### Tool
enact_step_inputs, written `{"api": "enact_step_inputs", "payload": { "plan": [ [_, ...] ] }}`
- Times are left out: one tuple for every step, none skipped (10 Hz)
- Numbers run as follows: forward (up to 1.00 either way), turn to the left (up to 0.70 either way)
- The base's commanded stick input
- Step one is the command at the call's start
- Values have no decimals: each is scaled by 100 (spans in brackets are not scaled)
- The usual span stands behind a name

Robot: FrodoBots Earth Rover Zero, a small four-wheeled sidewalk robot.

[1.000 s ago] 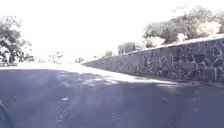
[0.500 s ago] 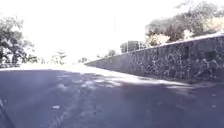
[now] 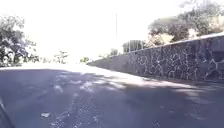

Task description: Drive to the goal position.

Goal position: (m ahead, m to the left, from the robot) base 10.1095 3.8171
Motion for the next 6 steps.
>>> {"api": "enact_step_inputs", "payload": {
  "plan": [
    [50,11],
    [50,22],
    [50,27],
    [50,27],
    [50,26],
    [50,22]
  ]
}}
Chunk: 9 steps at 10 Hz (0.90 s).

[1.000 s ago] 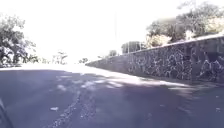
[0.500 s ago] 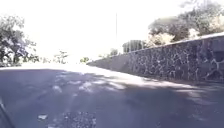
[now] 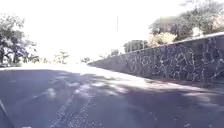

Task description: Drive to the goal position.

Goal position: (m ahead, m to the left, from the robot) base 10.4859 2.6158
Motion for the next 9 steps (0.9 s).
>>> {"api": "enact_step_inputs", "payload": {
  "plan": [
    [50,18],
    [50,13],
    [50,9],
    [50,5],
    [50,0],
    [50,0],
    [50,0],
    [50,0],
    [50,0]
  ]
}}
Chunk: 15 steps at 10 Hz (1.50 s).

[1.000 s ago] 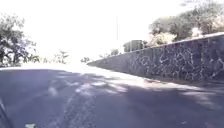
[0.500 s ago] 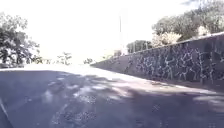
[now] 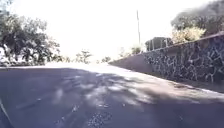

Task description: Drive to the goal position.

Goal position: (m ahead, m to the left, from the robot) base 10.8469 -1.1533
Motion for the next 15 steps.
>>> {"api": "enact_step_inputs", "payload": {
  "plan": [
    [50,0],
    [50,0],
    [50,0],
    [50,0],
    [50,0],
    [50,0],
    [50,0],
    [50,-27],
    [50,-27],
    [50,-27],
    [50,-27],
    [50,-27],
    [50,0],
    [50,0],
    [50,0]
  ]
}}
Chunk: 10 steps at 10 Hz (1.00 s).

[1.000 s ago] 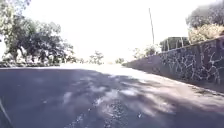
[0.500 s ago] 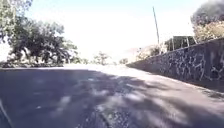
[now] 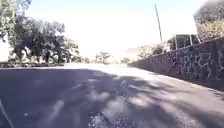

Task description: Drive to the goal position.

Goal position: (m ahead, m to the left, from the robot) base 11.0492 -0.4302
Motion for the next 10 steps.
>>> {"api": "enact_step_inputs", "payload": {
  "plan": [
    [50,0],
    [50,0],
    [50,0],
    [50,0],
    [50,0],
    [50,0],
    [50,0],
    [50,0],
    [50,8],
    [50,19]
  ]
}}
